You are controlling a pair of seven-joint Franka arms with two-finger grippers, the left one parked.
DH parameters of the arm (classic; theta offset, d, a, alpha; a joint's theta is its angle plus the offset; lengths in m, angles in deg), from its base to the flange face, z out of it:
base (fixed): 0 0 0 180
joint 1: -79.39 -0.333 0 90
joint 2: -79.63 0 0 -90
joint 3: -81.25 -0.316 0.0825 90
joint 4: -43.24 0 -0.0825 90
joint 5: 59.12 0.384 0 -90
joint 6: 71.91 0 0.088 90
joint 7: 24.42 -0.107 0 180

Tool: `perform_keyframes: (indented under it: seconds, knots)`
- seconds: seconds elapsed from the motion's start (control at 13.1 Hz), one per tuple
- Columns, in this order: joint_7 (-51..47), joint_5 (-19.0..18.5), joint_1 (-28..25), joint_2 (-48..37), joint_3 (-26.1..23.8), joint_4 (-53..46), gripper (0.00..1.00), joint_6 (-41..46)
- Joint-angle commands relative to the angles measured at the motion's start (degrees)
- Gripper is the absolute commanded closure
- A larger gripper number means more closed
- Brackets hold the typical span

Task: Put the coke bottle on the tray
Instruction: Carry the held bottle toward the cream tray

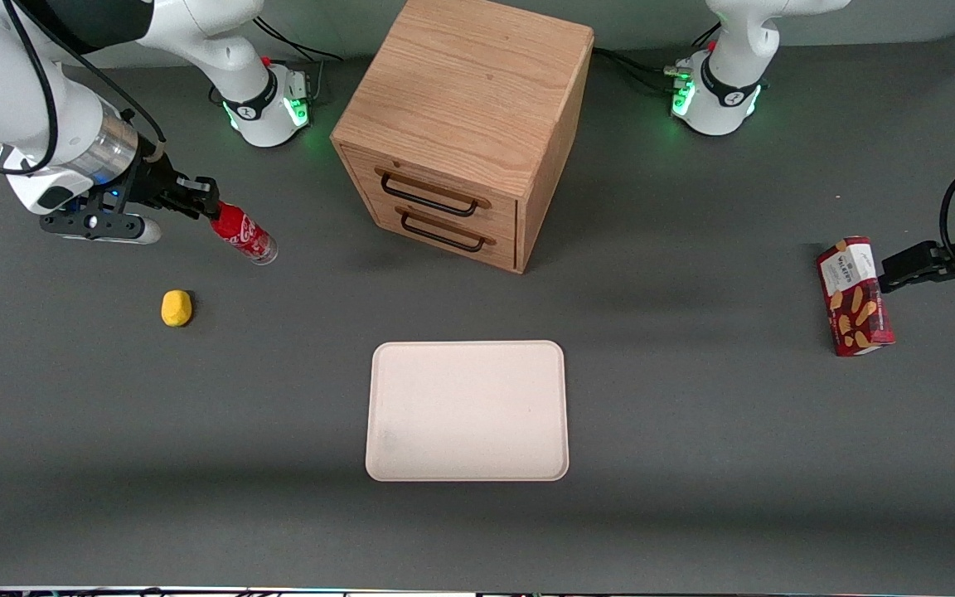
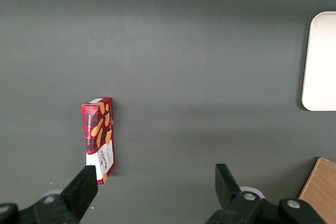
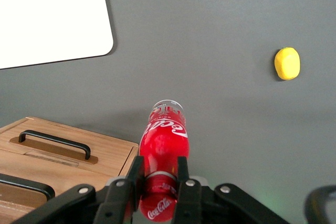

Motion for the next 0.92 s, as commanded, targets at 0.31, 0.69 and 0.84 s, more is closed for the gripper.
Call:
perform_keyframes:
  seconds: [0.31,0.69,0.84]
  knots:
    - [-1.1,1.2,0.7,10.5,-0.2,-17.0,1.00,4.3]
    - [-2.1,4.6,0.5,30.1,-0.6,-37.8,1.00,5.2]
    - [-3.8,5.0,0.5,37.7,-1.0,-46.3,1.00,5.1]
